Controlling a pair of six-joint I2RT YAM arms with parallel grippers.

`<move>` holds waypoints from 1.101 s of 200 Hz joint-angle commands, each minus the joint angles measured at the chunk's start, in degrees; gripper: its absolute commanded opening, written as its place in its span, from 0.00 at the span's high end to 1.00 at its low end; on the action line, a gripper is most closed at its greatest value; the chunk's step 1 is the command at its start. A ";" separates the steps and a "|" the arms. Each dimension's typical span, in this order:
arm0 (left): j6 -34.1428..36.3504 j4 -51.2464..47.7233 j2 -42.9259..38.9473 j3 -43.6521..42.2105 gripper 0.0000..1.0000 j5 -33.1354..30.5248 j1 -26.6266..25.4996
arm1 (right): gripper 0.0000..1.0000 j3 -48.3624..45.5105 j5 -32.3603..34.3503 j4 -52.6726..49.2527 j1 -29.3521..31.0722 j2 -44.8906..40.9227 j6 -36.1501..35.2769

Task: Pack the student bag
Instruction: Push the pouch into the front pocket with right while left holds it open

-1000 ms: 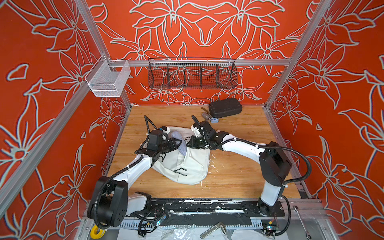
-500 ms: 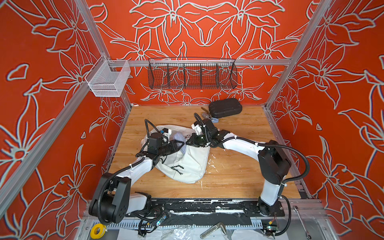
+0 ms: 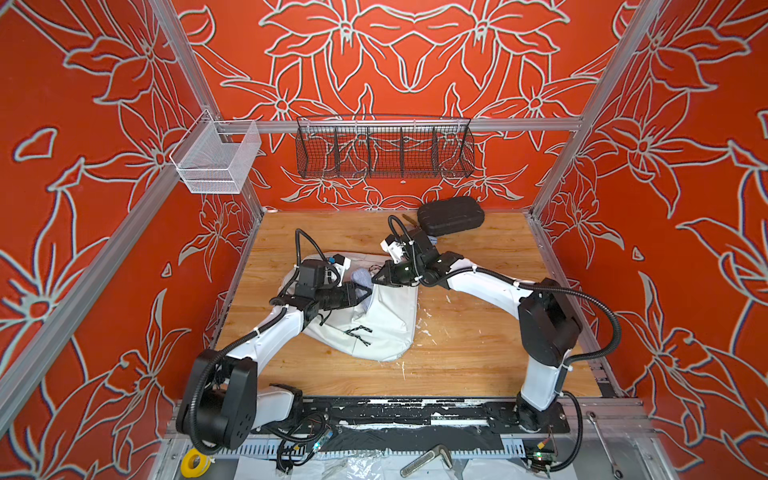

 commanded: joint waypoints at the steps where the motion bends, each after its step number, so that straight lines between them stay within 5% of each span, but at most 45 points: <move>1: 3.66 -7.06 2.02 1.96 0.84 6.18 -0.68 | 1.00 3.45 -0.96 5.01 -0.59 -0.03 -5.35; 155: 4.78 -23.89 13.16 10.59 0.93 -1.88 -1.96 | 1.00 -2.59 2.67 18.96 -1.09 -3.17 -12.78; 183: 3.61 -23.77 11.75 10.23 0.92 -2.28 -2.04 | 1.00 0.93 9.71 12.22 -1.12 -1.16 -14.21; 220: -4.40 -13.39 4.34 6.08 0.90 -7.28 -1.80 | 1.00 0.83 2.54 17.50 -0.47 1.10 -10.68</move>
